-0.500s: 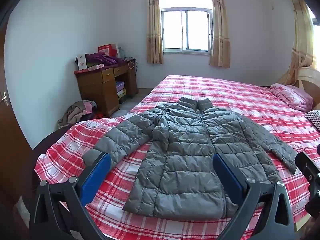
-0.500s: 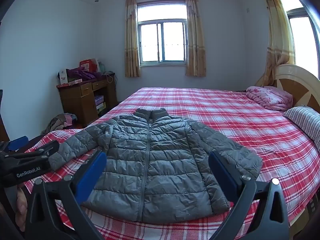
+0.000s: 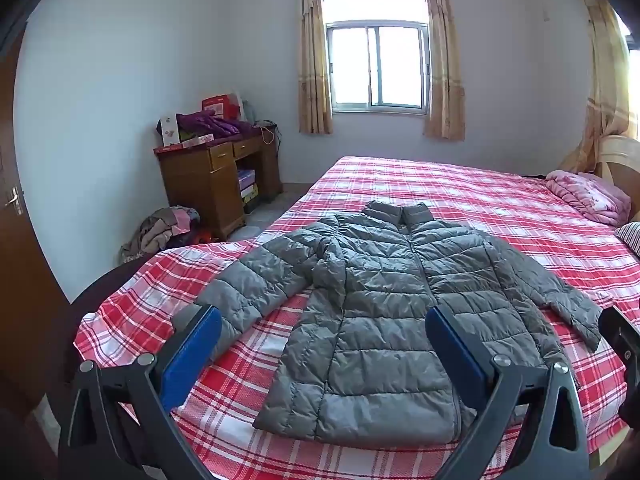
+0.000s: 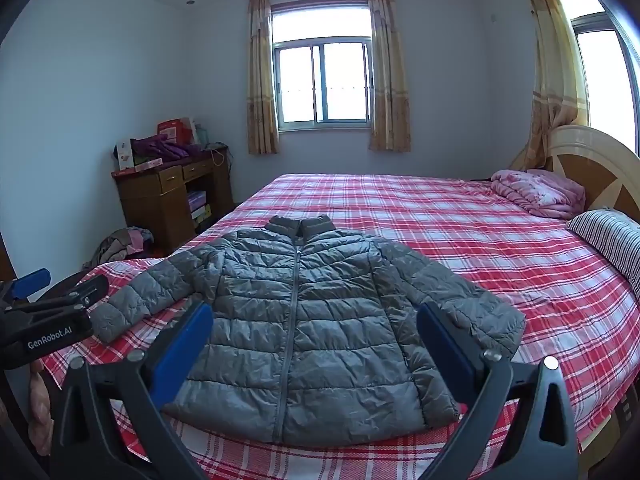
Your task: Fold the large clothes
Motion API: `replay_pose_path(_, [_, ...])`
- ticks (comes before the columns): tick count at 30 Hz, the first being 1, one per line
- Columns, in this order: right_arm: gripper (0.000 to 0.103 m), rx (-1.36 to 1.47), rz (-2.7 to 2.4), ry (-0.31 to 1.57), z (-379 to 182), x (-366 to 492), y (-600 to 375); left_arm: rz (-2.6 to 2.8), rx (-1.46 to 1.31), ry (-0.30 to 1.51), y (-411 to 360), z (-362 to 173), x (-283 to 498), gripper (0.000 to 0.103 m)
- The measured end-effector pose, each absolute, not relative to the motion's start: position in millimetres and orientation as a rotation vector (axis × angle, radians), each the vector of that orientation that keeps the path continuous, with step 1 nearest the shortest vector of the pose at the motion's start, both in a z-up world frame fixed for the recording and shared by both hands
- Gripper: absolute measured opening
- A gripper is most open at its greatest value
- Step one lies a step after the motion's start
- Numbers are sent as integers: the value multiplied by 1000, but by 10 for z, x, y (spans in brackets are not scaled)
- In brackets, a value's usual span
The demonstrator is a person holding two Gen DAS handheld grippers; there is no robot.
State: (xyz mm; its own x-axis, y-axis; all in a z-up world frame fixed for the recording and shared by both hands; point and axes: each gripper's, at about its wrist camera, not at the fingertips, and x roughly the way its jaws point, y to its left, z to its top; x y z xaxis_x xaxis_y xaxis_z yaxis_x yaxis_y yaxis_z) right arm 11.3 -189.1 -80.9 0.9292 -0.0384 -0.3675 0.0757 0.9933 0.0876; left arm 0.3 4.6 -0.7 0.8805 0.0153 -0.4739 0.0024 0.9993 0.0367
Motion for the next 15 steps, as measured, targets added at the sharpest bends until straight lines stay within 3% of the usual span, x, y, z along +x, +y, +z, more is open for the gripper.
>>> replay_pose_path(15, [103, 113, -62, 385, -907, 176, -1952, 26, 46, 483, 69, -27, 34, 102])
